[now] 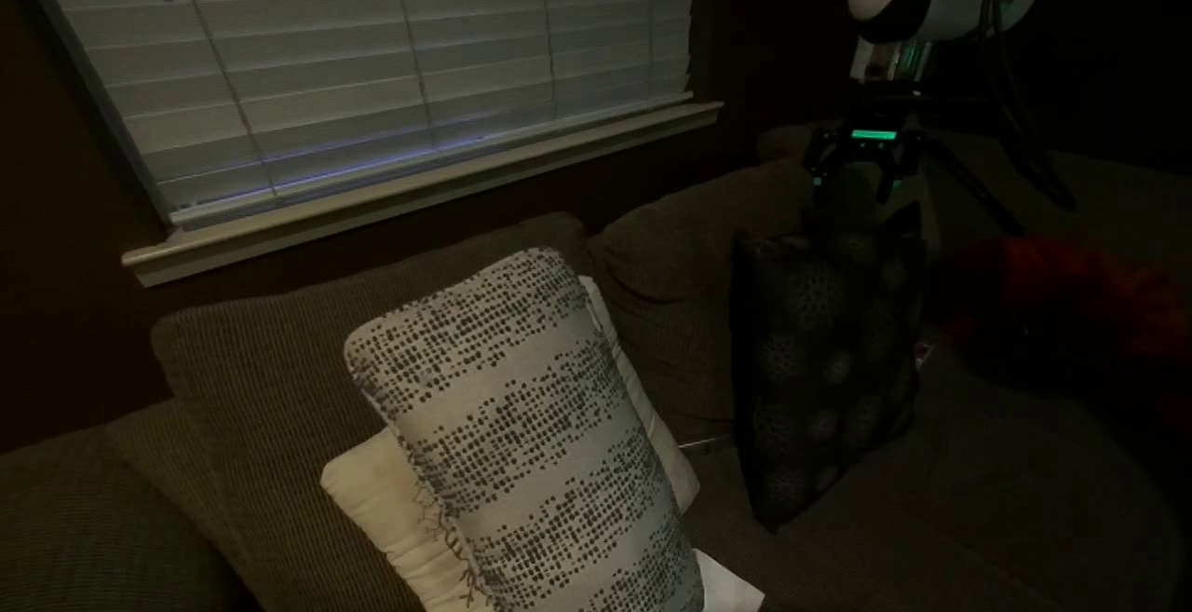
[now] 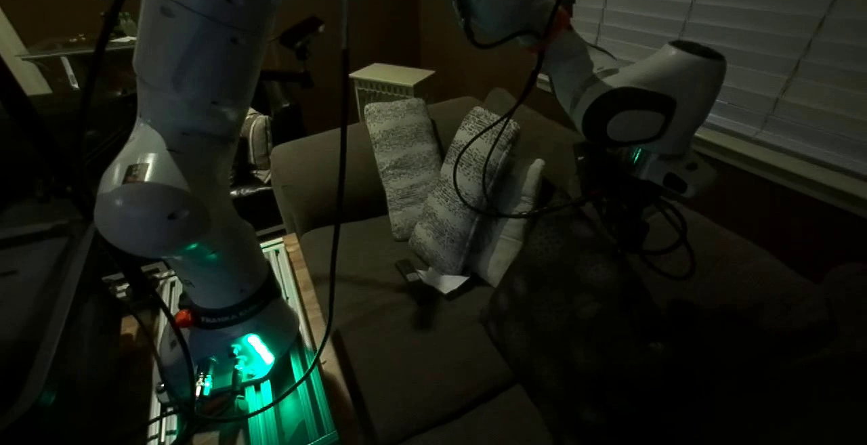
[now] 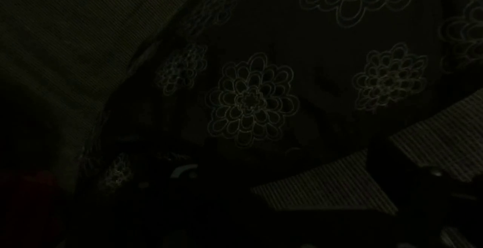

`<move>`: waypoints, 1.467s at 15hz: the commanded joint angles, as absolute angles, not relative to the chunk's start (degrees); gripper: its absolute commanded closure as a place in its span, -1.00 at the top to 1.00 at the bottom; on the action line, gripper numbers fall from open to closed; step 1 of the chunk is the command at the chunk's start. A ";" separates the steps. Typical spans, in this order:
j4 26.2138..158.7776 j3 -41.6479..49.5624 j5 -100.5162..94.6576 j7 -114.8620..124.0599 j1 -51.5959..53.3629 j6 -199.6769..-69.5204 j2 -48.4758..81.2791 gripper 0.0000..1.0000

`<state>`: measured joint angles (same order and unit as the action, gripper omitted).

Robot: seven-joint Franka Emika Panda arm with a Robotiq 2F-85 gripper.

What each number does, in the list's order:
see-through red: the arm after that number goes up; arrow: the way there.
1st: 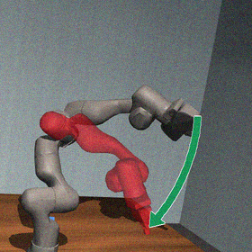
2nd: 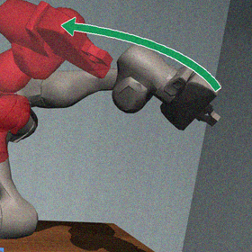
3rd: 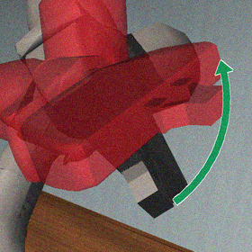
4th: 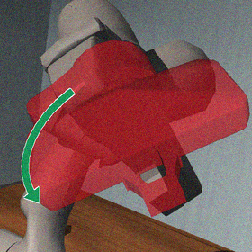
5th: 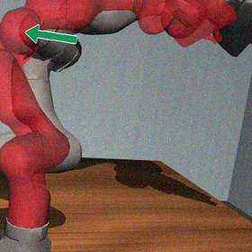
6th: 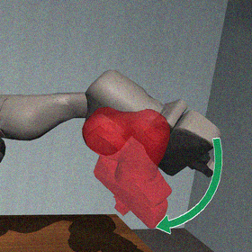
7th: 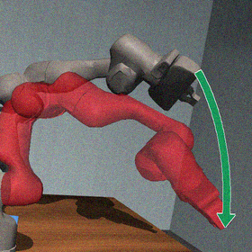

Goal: Move the black pillow to the seat

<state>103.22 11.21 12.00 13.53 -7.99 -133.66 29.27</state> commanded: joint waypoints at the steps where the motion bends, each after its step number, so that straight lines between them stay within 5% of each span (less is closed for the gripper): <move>1: 103.11 10.22 12.94 17.45 -8.51 -137.47 32.08 1.00; 12: 100.34 3.97 22.47 14.94 -12.89 -144.96 39.03 1.00; 13: 99.73 3.78 22.58 15.09 -13.15 -143.93 39.49 0.93; 14: 99.41 3.66 22.71 15.29 -13.27 -143.78 39.81 0.45; 16: 99.05 4.16 22.90 17.08 -12.88 -144.44 40.26 0.40; 22: 98.58 2.16 25.74 14.44 -14.91 -148.29 40.55 -0.43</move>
<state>100.46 3.79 23.26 16.17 -13.50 -146.60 38.89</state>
